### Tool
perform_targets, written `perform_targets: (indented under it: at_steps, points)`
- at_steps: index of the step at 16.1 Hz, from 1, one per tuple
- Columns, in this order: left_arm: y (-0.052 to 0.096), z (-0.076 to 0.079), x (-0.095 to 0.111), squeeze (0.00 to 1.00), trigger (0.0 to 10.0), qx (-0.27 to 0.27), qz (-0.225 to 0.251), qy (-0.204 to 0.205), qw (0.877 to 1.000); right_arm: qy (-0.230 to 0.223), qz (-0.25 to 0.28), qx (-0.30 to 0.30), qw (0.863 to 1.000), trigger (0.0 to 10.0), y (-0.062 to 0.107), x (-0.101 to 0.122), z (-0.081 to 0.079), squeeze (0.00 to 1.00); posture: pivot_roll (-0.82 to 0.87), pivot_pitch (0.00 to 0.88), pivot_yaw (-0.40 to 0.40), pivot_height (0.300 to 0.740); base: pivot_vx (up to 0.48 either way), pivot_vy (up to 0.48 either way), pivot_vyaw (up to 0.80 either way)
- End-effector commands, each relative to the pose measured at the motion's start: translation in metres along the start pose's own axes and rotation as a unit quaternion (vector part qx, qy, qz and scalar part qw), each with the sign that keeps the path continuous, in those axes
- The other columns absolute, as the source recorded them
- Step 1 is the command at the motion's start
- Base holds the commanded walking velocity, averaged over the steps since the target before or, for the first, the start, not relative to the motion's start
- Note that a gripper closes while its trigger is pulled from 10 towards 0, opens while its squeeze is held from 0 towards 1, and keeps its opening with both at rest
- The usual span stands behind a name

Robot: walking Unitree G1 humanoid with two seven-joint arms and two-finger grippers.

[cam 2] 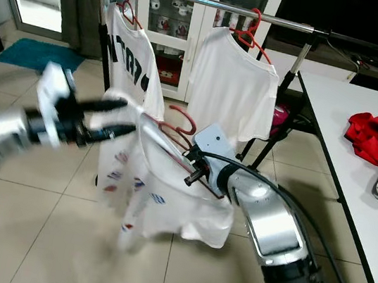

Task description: Hang hanger

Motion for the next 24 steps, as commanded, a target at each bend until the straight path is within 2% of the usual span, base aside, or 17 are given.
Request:
perform_targets:
  at_steps: [1,2,4,5,6,9,13,14,15,16,17,18,19,20,22,24]
  points:
    - [-0.001,0.006,0.005,0.00,10.0,-0.049,-0.014,-0.003,0.999,0.024,0.017,0.004,1.000,10.0,0.001,0.011,0.004,0.00,-0.13,0.000,-0.053,0.740,0.000,0.000,0.00]
    - [0.002,0.004,0.010,0.00,10.0,-0.090,-0.050,-0.019,0.995,0.045,0.022,0.023,0.998,10.0,0.000,0.018,0.004,0.00,-0.13,0.000,-0.053,0.740,0.000,0.000,0.00]
    - [0.006,-0.008,0.010,0.00,10.0,-0.125,-0.120,-0.046,0.984,0.091,0.034,0.069,0.993,10.0,0.000,0.028,-0.001,0.00,-0.13,0.000,-0.043,0.740,0.000,0.000,0.00]
    - [0.006,-0.009,0.009,0.00,10.0,-0.130,-0.130,-0.050,0.982,0.099,0.034,0.077,0.992,10.0,0.000,0.028,-0.002,0.00,-0.13,0.000,-0.043,0.740,0.000,0.000,0.00]
    - [0.007,-0.014,0.006,0.00,10.0,-0.130,-0.158,-0.071,0.976,0.122,0.036,0.094,0.987,10.0,0.002,0.031,-0.005,0.00,-0.13,0.000,-0.033,0.740,0.000,0.000,0.00]
    - [0.003,-0.030,0.008,0.00,10.0,-0.120,-0.175,-0.112,0.971,0.155,0.043,0.126,0.979,10.0,0.005,0.037,-0.010,0.00,-0.14,0.000,-0.012,0.740,0.000,0.000,0.00]
    - [-0.001,-0.026,-0.004,0.00,10.0,-0.159,-0.191,-0.109,0.962,0.167,0.049,0.135,0.975,10.0,0.004,0.042,-0.015,0.00,-0.14,0.000,-0.001,0.740,0.000,0.000,0.00]
    - [-0.003,-0.024,-0.009,0.00,4.8,-0.173,-0.191,-0.108,0.960,0.168,0.049,0.136,0.975,10.0,0.004,0.042,-0.015,0.00,-0.15,0.000,0.001,0.740,0.000,0.000,0.00]
    - [-0.005,-0.022,-0.011,0.00,4.3,-0.186,-0.188,-0.104,0.959,0.168,0.047,0.134,0.975,10.0,0.003,0.042,-0.015,0.00,-0.15,0.000,0.001,0.740,0.000,0.000,0.00]
    - [-0.006,-0.020,-0.013,0.00,7.6,-0.193,-0.186,-0.100,0.958,0.168,0.045,0.132,0.976,10.0,0.003,0.041,-0.014,0.00,-0.15,0.000,0.000,0.740,0.000,0.000,0.00]
    - [-0.006,-0.019,-0.014,0.00,7.3,-0.195,-0.186,-0.100,0.958,0.168,0.044,0.130,0.976,10.0,0.002,0.041,-0.014,0.00,-0.15,0.000,0.000,0.740,0.000,0.000,0.00]
    - [-0.007,-0.020,-0.016,0.00,5.0,-0.195,-0.190,-0.102,0.957,0.168,0.044,0.129,0.976,10.0,0.001,0.041,-0.014,0.00,-0.14,0.000,-0.003,0.740,0.000,0.000,0.00]
    - [-0.009,-0.022,-0.020,0.00,3.2,-0.185,-0.200,-0.111,0.956,0.168,0.045,0.128,0.976,10.0,0.000,0.043,-0.014,0.00,-0.14,0.000,-0.003,0.740,0.000,0.000,0.00]
    - [-0.012,-0.027,-0.024,0.00,0.0,-0.162,-0.209,-0.127,0.956,0.169,0.047,0.127,0.976,10.0,0.000,0.044,-0.014,0.00,-0.14,0.000,-0.003,0.740,0.000,0.000,0.00]
    - [-0.016,-0.032,-0.028,0.00,0.0,-0.139,-0.220,-0.151,0.954,0.169,0.050,0.128,0.976,10.0,0.000,0.046,-0.014,0.00,-0.14,0.000,-0.005,0.740,0.000,0.000,0.00]
    - [-0.020,-0.031,-0.030,0.00,0.0,-0.139,-0.218,-0.153,0.954,0.171,0.053,0.129,0.975,10.0,-0.001,0.049,-0.015,0.00,-0.15,0.000,-0.001,0.740,0.000,0.000,0.00]
Point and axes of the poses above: a point about 5 cm out from each wrist's last joint towards the gripper, its own y axis pointing back from the gripper into the wrist, its own x axis along the axis of the wrist's last joint, z = x × y, the point moved 2 cm from there along -y, pointing out of the wrist towards the gripper, and after that the axes turned 7 degrees about y, right-handed, at the moved point
